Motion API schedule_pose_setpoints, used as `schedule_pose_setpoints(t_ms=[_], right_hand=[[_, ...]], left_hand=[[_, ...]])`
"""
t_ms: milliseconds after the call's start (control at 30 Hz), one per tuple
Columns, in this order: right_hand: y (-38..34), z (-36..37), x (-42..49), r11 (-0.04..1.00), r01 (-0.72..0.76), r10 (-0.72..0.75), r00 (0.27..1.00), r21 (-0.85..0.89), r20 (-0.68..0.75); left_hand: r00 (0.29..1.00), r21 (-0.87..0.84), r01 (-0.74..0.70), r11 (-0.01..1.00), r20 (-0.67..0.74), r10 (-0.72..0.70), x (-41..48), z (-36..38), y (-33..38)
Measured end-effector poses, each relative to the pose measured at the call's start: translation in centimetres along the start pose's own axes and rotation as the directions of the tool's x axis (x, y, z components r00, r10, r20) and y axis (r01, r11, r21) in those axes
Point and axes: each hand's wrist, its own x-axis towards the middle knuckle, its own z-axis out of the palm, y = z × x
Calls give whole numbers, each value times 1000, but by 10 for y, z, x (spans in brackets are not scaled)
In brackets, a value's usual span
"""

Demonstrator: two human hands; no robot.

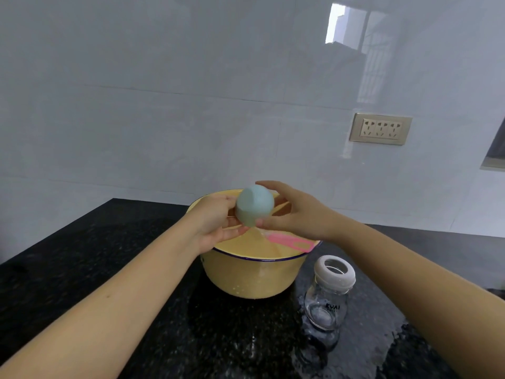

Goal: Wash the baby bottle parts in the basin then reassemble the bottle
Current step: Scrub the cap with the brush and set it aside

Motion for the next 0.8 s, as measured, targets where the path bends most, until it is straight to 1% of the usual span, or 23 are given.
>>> schedule_pose_setpoints(t_ms=[67, 133, 233, 333, 400, 467, 567, 700, 800], right_hand=[[0, 1, 0, 1000, 11, -11, 998, 0, -62], [-1, 0, 0, 1000, 4, -5, 996, -12, -90], [-4, -2, -1, 999, -24, 20, 995, -43, -100], [-10, -3, -5, 998, -42, 34, 990, -54, -134], [-13, -3, -9, 997, -48, 39, 988, -60, -147], [-14, -3, -15, 997, -60, 53, 986, -39, -155], [-15, -1, -25, 997, -65, 72, 983, 49, -171], [-12, 11, -41, 973, -4, 54, 975, 229, -215], [-9, 24, -51, 958, 24, 59, 959, 285, -278]], left_hand=[[1000, -20, 13, 1000, 13, -12, -3, 2, 0], [1000, 22, -7, 1000, 1, 7, -5, 3, -1], [996, 187, -55, 981, -61, 67, -9, 3, 0], [979, 378, -113, 919, -114, 167, -13, 1, 2], [966, 440, -152, 885, -121, 227, -18, 0, 2], [963, 454, -182, 872, -98, 252, -25, -1, 1], [963, 453, -215, 865, -48, 265, -36, -2, -4], [963, 409, -243, 880, -9, 270, -51, -2, -13], [967, 370, -249, 895, 36, 254, -61, 0, -22]])
